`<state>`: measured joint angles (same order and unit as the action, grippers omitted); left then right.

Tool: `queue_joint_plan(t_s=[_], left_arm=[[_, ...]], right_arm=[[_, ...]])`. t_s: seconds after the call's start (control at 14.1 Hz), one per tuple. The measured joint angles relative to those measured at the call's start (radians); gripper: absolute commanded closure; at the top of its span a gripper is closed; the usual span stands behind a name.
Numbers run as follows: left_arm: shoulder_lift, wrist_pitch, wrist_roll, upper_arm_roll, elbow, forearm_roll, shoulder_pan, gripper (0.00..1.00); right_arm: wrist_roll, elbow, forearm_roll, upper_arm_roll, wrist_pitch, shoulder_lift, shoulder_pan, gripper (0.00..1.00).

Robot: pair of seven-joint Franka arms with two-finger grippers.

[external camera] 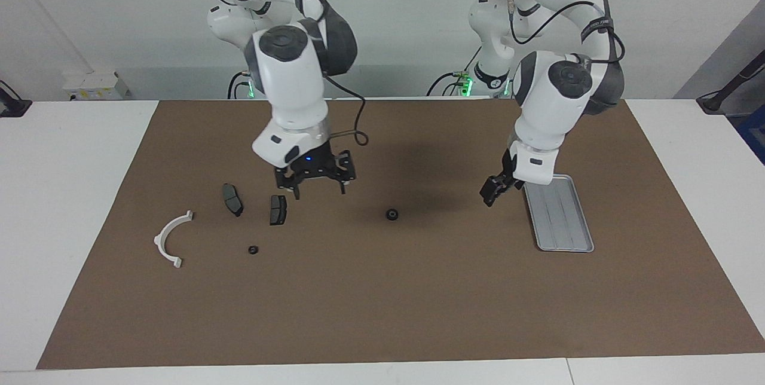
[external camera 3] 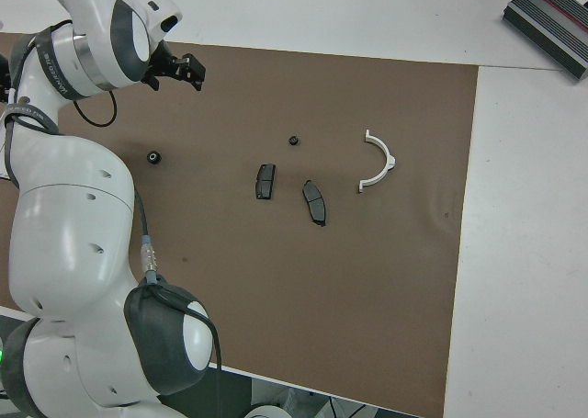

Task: Pick bearing gear from pile to tray

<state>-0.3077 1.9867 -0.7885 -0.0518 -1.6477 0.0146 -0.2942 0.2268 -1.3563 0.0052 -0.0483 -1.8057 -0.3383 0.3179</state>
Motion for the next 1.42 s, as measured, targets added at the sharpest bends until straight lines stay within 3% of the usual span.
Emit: queue_joint_plan(t_s=[0.21,0.5,0.92,1.42], left_arm=[[-0.114,0.003,-0.116,0.001,0.087,-0.014,-0.093,0.00],[-0.167,0.045,-0.218,0.001,0.110,-0.015,-0.184,0.00],[-0.233,0.087,-0.279,0.000,0.160,-0.015,-0.265,0.00],[-0.301,0.157,-0.295,0.001,0.152,-0.015,-0.302,0.00]], right_arm=[[-0.090,0.038,0.001,0.002,0.053,0.002,-0.157,0.00],[-0.140,0.040,0.006,0.011,0.018,-0.033,-0.254,0.00],[-0.143,0.027,0.030,0.018,-0.075,-0.127,-0.272,0.04],[-0.143,-0.194,0.031,0.029,-0.276,-0.130,-0.255,0.09]])
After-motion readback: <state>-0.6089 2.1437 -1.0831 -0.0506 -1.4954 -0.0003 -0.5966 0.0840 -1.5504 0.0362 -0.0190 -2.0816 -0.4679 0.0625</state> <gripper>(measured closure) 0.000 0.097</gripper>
